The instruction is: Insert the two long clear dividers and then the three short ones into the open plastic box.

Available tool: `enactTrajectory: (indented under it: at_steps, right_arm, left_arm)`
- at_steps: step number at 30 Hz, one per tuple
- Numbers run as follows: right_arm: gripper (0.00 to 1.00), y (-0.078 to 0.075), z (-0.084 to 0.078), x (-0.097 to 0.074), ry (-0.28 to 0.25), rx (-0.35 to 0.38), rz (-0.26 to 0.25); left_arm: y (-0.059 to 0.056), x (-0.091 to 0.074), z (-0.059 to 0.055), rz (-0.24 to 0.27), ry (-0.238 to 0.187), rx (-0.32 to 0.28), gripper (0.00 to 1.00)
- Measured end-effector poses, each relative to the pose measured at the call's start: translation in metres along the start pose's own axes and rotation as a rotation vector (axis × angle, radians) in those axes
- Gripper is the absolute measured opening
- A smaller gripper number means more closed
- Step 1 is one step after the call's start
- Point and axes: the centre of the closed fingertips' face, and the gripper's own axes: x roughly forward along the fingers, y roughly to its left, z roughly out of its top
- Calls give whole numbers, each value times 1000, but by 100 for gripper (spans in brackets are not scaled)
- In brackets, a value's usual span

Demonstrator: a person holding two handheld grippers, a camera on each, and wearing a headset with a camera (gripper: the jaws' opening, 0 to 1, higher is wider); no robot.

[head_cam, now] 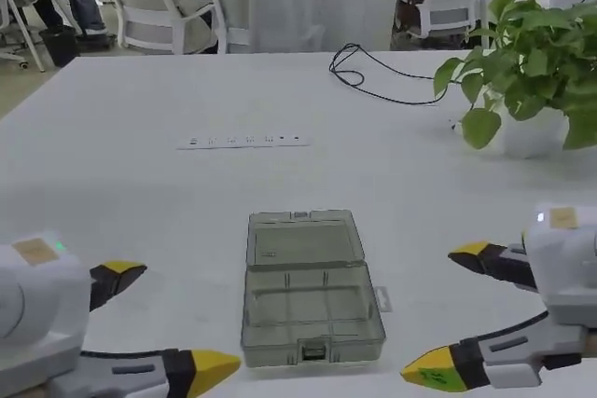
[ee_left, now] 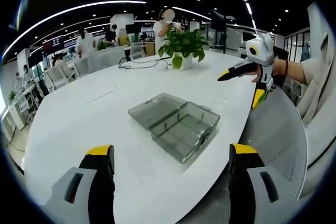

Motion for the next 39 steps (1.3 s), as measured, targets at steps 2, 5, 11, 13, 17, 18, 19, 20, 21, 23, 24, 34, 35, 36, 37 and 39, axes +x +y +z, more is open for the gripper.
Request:
enactTrajectory:
  at_steps: [2, 5, 11, 13, 17, 18, 19, 20, 21, 23, 24, 34, 35, 36, 37, 39]
  right_arm:
    - [100, 1, 0, 1, 0, -2, 2]
    - [100, 1, 1, 1, 0, -3, 3]
    - [100, 1, 1, 1, -1, 6, -4]
    - [100, 2, 1, 2, -4, 13, -3]
    - [99, 2, 1, 3, -1, 16, -4]
    - [99, 1, 2, 4, -1, 18, -6]
    - [99, 1, 2, 4, -2, 19, -7]
    - [99, 0, 3, 5, -4, 21, -8]
    - [99, 0, 3, 6, -4, 23, -8]
    - [99, -1, 4, 7, -4, 27, -10]
    - [99, -1, 5, 8, -5, 27, -10]
    - [98, -3, 8, 15, -4, 40, -12]
    - [98, -4, 9, 15, -4, 40, -12]
    - [98, -4, 9, 15, -4, 42, -13]
    - [98, -3, 9, 16, -4, 43, -13]
    - [97, -4, 10, 16, -4, 45, -15]
  left_arm:
    - [0, 1, -1, -3, 8, -1, 92]
    - [5, 2, -2, 7, 15, -2, 88]
    - [24, 2, -7, 50, 47, -42, 77]
    - [31, 2, -11, 72, 70, -34, 77]
    - [42, 4, -18, 91, 100, -31, 73]
    - [46, 4, -21, 94, 109, -40, 71]
    - [49, 5, -22, 100, 112, -44, 70]
    - [55, 5, -25, 110, 121, -53, 68]
    - [58, 5, -27, 115, 125, -56, 67]
    - [68, 5, -31, 136, 131, -67, 64]
    - [74, 4, -35, 148, 139, -80, 63]
    - [110, 8, -59, 211, 193, -88, 52]
    - [112, 9, -61, 212, 201, -89, 51]
    - [114, 10, -64, 214, 207, -88, 50]
    - [116, 11, -66, 216, 214, -87, 49]
    - [121, 12, -71, 217, 229, -87, 47]
